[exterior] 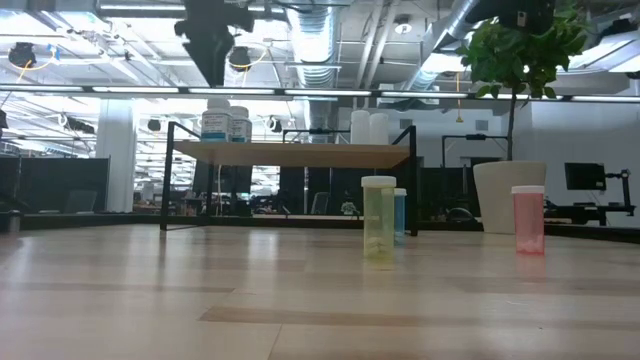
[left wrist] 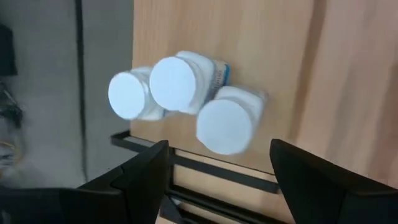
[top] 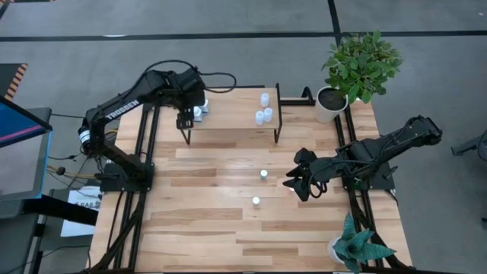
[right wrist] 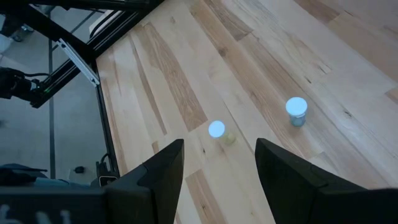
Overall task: Pick and place medicine bottles onto shelf by color
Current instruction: Put the red medicine bottle on the shelf
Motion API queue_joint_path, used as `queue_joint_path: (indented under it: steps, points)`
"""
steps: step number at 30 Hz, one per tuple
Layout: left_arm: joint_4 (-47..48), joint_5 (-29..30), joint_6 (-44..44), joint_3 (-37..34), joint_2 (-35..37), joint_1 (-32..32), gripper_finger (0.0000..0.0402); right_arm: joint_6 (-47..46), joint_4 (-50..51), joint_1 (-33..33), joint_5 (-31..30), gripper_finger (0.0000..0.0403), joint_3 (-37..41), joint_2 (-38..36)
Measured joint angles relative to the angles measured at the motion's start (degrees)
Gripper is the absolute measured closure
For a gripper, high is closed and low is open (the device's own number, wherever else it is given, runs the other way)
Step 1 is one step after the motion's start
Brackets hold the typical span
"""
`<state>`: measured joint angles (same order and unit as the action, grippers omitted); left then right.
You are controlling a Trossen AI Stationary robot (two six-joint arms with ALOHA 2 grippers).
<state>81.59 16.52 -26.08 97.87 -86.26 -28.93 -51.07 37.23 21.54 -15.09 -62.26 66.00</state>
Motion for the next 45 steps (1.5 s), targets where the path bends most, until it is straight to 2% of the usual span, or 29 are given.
queue_joint_path:
  steps: [3, 10, 14, 17, 23, 32, 35, 40, 45]
  points:
    - [3.2, -2.7, 5.4, 2.0, 0.0, 1.0, 0.0136, 0.0, 0.0, 0.0, 0.0, 0.0185, 0.0, 0.0]
    - [8.4, -13.7, 14.8, 2.8, 0.0, 4.7, 0.0136, 5.2, 0.0, 0.0, 0.1, 0.0185, 0.0, 0.0]
    - [8.6, -16.6, 17.4, 2.3, 0.0, 7.9, 0.0136, 4.8, 0.6, 0.0, 0.2, 0.0185, 0.0, 0.0]
    - [8.4, -16.8, 18.5, 1.6, 0.2, 9.9, 0.0136, 2.2, 4.9, 0.3, 0.2, 0.0185, 0.0, 0.0]
    - [8.4, -16.7, 21.3, -0.2, 0.2, 13.0, 0.0136, -6.6, 20.0, 3.5, 0.2, 0.0185, 0.1, 1.8]
    - [8.5, -16.3, 24.7, -0.6, 0.2, 16.9, 0.0136, -7.3, 19.6, 10.2, -0.1, 0.0185, 0.9, 6.1]
    - [8.4, -15.8, 25.3, -0.6, 0.2, 17.9, 0.0136, -8.3, 19.1, 10.4, -0.2, 0.0185, 1.8, 9.0]
    - [7.8, -15.8, 25.3, -0.6, 0.2, 19.0, 0.0136, -13.8, 18.7, 7.1, 0.0, 0.0179, 1.8, 14.1]
    - [7.1, -15.8, 25.3, -0.6, 0.2, 19.1, 0.0136, -15.4, 17.4, 2.6, 3.7, 0.0162, 1.8, 18.3]
